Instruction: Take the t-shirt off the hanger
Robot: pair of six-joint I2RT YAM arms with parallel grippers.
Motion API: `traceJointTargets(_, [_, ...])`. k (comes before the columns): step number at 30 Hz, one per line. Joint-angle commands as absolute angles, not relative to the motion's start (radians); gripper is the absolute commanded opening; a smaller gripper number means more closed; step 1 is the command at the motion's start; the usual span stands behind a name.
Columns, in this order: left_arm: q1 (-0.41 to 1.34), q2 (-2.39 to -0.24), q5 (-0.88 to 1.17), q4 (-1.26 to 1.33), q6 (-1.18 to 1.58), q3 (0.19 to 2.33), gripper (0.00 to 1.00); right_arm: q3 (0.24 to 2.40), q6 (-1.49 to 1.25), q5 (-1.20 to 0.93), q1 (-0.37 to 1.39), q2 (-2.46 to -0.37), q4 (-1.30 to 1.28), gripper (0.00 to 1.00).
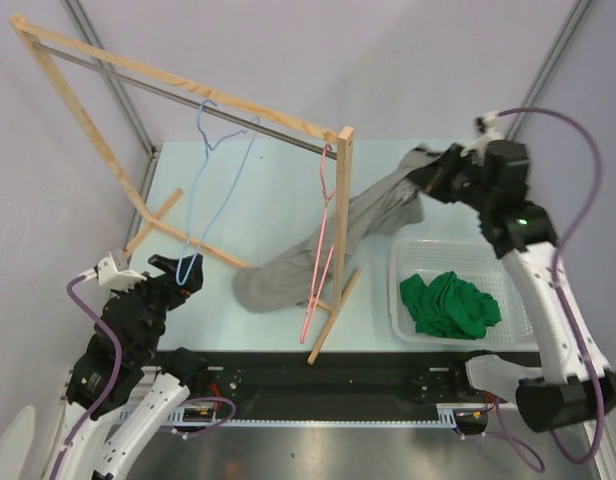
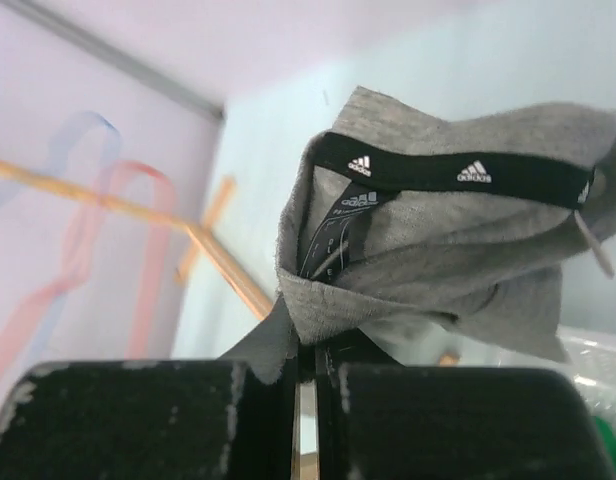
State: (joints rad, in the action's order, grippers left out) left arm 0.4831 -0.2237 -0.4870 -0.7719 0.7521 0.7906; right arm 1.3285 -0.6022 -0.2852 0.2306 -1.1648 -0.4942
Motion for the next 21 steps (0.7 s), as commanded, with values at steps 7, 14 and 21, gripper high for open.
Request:
traceJointTargets(7, [0.482,-0.321,-0.515,-0.790,0.867,0.781,0.95,1.991,-0.538,-0.233,0.034,-1.011,-0.877,0.00])
traceJointTargets(14, [0.482,-0.302,-0.523,-0.805,0.934,0.746,0.95,2.313,-0.532,-0.088,0.072,-1.051,-0.904,0.00])
traceJointTargets(21, [0.482,-0.311,-0.476,-0.805,0.936,0.733,0.95,2.332,-0.427,0.179,0.196,-1.031,-0.700,0.00])
